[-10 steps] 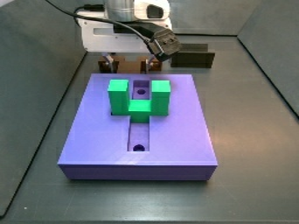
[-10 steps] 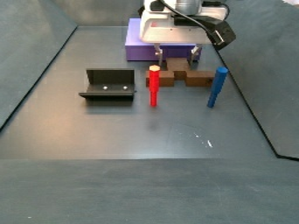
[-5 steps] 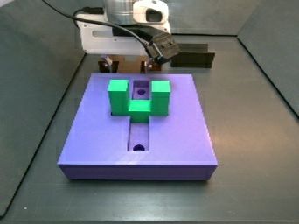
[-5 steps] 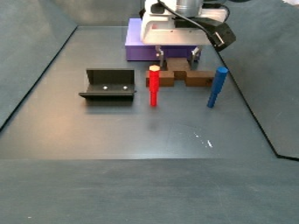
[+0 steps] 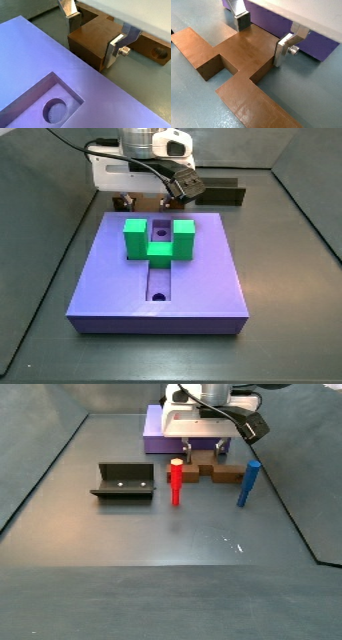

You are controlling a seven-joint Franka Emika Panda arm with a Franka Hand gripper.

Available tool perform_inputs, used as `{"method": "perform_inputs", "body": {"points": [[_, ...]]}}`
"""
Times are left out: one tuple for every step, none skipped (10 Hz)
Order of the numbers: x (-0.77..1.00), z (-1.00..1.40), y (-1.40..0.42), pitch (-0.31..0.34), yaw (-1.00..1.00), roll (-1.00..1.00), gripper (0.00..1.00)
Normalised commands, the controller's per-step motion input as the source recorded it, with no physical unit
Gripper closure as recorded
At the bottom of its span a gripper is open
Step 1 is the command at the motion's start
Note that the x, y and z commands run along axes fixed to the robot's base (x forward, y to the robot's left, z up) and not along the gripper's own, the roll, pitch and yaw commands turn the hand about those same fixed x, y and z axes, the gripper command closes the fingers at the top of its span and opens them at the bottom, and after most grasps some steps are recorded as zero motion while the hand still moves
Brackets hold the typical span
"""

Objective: Pick up the brown object. Move up. Place the brown object on the fixture. Regrasp the brown object. Move to above the board. Insert the brown object.
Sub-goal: Pick up the brown object, then move up.

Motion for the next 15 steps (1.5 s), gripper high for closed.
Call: {"method": "perform_inputs", "body": {"points": [[0.00, 0.00, 0.00, 0.000, 0.00, 0.00, 1.00], [0.00, 0.00, 0.00, 0.000, 0.00, 0.00, 1.00], [0.00, 0.00, 0.00, 0.000, 0.00, 0.00, 1.00], [0.00, 0.00, 0.00, 0.000, 0.00, 0.00, 1.00], [0.00, 0.00, 0.00, 0.000, 0.00, 0.00, 1.00], [0.00, 0.00, 0.00, 0.000, 0.00, 0.00, 1.00], [0.00, 0.00, 0.00, 0.000, 0.00, 0.00, 1.00], [0.00, 0.00, 0.00, 0.000, 0.00, 0.00, 1.00], [0.00, 0.00, 0.00, 0.000, 0.00, 0.00, 1.00], [0.00, 0.00, 0.00, 0.000, 0.00, 0.00, 1.00], [0.00, 0.00, 0.00, 0.000, 0.00, 0.00, 1.00], [0.00, 0.00, 0.00, 0.000, 0.00, 0.00, 1.00], [0.00, 0.00, 0.00, 0.000, 0.00, 0.00, 1.00], [0.00, 0.83, 0.00, 0.000, 0.00, 0.00, 1.00], [-0.05, 0.81, 0.06, 0.020, -0.05, 0.01, 1.00]]}}
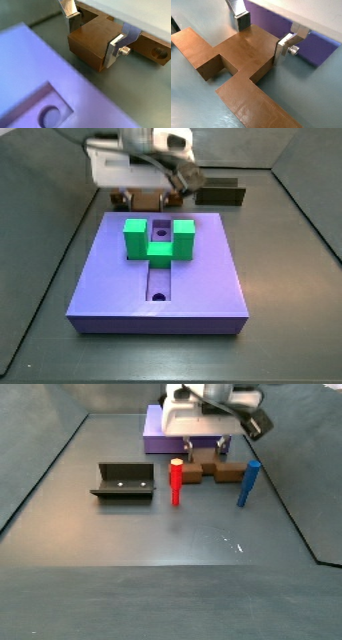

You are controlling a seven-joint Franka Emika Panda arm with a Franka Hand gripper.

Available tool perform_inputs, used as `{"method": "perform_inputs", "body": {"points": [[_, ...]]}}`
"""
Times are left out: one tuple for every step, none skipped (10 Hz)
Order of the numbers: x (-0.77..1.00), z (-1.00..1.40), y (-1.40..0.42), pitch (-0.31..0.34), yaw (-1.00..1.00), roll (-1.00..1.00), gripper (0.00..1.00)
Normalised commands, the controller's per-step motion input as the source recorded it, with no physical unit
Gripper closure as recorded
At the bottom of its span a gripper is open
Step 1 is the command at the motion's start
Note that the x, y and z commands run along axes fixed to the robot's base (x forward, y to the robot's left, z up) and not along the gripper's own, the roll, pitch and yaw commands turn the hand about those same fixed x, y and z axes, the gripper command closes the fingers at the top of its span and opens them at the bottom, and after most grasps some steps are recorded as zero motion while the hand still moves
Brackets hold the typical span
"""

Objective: Pick up the brown object. Move up. Place the brown object on the fixture. Regrasp the brown object. Move to above the board. Insert the brown object.
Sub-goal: Move up, then place the brown object on the fixture.

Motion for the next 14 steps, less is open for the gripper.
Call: {"method": "perform_inputs", "body": {"points": [[-0.08, 0.55, 0.05, 0.022, -0.05, 0.00, 1.00], [-0.04, 0.26, 0.03, -0.015, -0.03, -0.02, 1.00], [0.00, 0.00, -0.05, 0.000, 0.00, 0.00, 1.00], [0.23, 0.00, 0.00, 0.000, -0.11, -0.51, 1.00], [0.54, 0.21, -0.03, 0.029, -0.09, -0.91, 1.00], [0.59, 0.33, 0.00, 0.026, -0.13, -1.00, 1.00], [0.59, 0.33, 0.00, 0.017, -0.13, -1.00, 1.00], [0.59, 0.33, 0.00, 0.017, -0.13, -1.00, 1.00], [0.59, 0.33, 0.00, 0.011, -0.13, -1.00, 1.00], [0.59, 0.34, 0.00, 0.000, -0.11, -1.00, 1.00], [0.60, 0.37, 0.00, 0.014, -0.12, -1.00, 1.00], [0.59, 0.39, 0.00, 0.023, -0.10, -1.00, 1.00], [0.60, 0.41, -0.01, 0.043, -0.11, -1.00, 1.00], [0.61, 0.41, -0.02, 0.054, -0.12, -1.00, 1.00]]}}
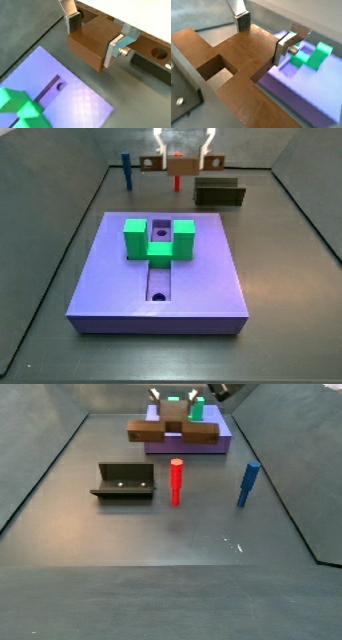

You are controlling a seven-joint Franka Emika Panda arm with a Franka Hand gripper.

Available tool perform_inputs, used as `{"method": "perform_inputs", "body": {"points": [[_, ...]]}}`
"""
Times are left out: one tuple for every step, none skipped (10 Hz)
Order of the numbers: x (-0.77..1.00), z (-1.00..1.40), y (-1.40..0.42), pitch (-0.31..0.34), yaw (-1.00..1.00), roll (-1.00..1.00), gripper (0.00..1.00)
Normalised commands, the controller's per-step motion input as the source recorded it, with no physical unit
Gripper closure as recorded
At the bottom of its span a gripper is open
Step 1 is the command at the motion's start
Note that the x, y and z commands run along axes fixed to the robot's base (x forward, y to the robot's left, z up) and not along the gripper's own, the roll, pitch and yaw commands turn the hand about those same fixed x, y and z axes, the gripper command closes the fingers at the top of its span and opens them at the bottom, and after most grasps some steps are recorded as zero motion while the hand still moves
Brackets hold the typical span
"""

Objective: Pick up the brown object. Move up. Place the brown object on the fixture. Regrasp the brown object. Move to above the board. Insert the brown object.
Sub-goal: Place the brown object on the fixture.

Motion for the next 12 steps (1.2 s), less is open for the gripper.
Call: {"method": "perform_inputs", "body": {"points": [[0.61, 0.41, -0.02, 0.057, -0.13, -1.00, 1.00], [0.61, 0.40, -0.02, 0.069, -0.13, -1.00, 1.00], [0.59, 0.39, 0.00, 0.069, -0.13, -1.00, 1.00], [0.67, 0.30, -0.01, 0.143, -0.16, -1.00, 1.00], [0.69, 0.25, 0.00, 0.163, -0.20, -0.96, 1.00], [0.71, 0.19, 0.00, 0.214, -0.18, -0.81, 1.00], [0.40, 0.00, -0.02, 0.111, -0.24, -0.15, 1.00], [0.00, 0.00, 0.00, 0.000, 0.00, -0.04, 1.00], [0.05, 0.00, 0.00, -0.049, 0.00, -0.10, 1.00], [0.54, 0.12, 0.14, -0.023, -0.07, -0.01, 1.00], [0.88, 0.10, 0.29, 0.000, -0.04, -0.07, 1.00], [1.00, 0.00, 0.44, 0.074, 0.00, -0.09, 1.00]]}}
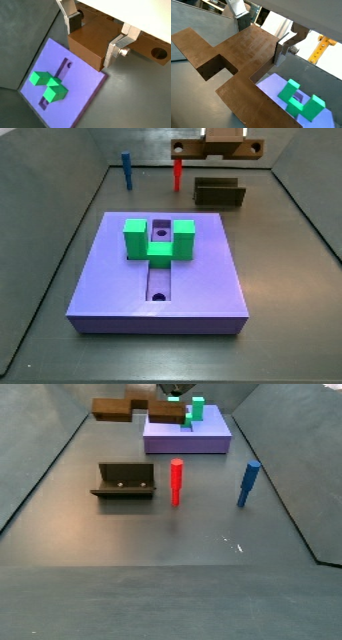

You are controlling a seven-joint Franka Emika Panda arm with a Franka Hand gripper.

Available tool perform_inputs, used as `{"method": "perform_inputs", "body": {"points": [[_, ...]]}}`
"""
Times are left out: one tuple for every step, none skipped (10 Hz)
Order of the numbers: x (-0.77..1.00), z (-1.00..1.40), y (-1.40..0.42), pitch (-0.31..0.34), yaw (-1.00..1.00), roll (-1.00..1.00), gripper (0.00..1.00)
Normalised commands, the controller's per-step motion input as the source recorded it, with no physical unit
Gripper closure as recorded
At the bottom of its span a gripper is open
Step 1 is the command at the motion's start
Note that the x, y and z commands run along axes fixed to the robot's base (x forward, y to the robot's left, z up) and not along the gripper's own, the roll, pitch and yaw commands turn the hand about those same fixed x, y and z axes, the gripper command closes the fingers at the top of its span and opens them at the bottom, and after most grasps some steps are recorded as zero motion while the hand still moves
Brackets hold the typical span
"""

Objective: Pick up the brown object. Move up. Place the brown object on the fixture. Regrasp the brown object. Move to above the board. Insert the brown object.
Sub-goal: Place the brown object on the fixture.

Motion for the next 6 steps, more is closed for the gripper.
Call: {"method": "perform_inputs", "body": {"points": [[0.93, -0.07, 0.46, 0.137, 0.00, -0.09, 1.00], [0.78, -0.23, 0.49, 0.097, 0.00, -0.19, 1.00], [0.71, -0.39, 0.46, 0.054, -0.04, -0.34, 1.00], [0.66, -0.50, 0.43, 0.000, -0.09, -0.46, 1.00], [0.57, -0.61, 0.38, 0.000, -0.14, -0.47, 1.00], [0.32, -0.43, 0.22, 0.000, -0.13, -0.41, 1.00]]}}
